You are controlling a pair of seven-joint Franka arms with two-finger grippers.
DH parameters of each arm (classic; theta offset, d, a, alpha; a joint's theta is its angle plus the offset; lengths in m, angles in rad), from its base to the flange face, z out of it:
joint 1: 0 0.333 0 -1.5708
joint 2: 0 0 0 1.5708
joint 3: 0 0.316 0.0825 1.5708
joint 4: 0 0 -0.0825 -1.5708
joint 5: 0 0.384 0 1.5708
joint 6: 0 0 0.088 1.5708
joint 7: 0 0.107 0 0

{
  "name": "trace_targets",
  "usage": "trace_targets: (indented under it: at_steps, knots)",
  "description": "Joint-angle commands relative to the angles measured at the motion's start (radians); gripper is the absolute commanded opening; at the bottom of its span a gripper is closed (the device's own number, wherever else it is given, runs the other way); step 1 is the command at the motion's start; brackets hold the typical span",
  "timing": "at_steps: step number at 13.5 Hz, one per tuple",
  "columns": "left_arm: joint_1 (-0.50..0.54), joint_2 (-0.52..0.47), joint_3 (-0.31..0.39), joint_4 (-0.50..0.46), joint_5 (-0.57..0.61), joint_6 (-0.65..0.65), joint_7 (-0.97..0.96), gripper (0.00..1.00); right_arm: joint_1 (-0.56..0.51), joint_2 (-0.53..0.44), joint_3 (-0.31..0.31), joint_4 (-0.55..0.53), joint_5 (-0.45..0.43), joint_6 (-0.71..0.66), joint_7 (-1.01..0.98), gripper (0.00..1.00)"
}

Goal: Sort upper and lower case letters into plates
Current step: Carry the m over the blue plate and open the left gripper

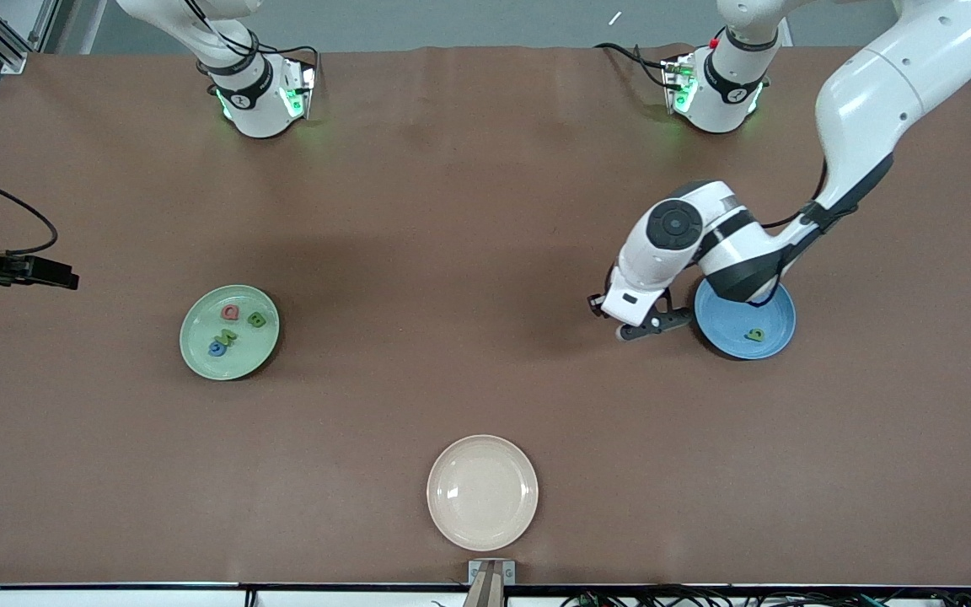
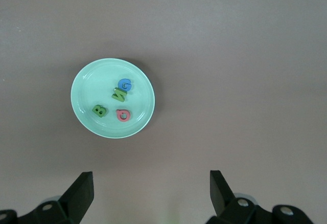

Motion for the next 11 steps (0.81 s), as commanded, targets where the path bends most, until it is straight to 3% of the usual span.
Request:
trace_targets:
  at_steps: [1,3,5,9,11]
  knots:
    - [0.118,-0.022,-0.054,-0.027,0.001,-0.046,0.159,0.22,-0.006,0.008,0.01,0.071,-0.011,-0.047,-0.008,1.0]
    - [0.206,-0.022,-0.088,-0.039,0.001,-0.113,0.277,0.22,-0.004,0.012,0.012,0.14,-0.012,-0.054,-0.008,1.0]
    - [0.284,-0.022,-0.097,-0.062,0.001,-0.126,0.392,0.22,0.007,0.014,0.015,0.142,-0.015,-0.049,0.003,1.0]
    - [0.389,-0.014,-0.091,-0.085,0.01,-0.127,0.591,0.22,-0.003,0.015,0.012,0.141,0.006,-0.073,-0.006,1.0]
    - [0.393,-0.011,-0.065,-0.087,0.021,-0.124,0.641,0.22,-0.001,0.015,0.015,0.148,0.006,-0.077,-0.008,1.0]
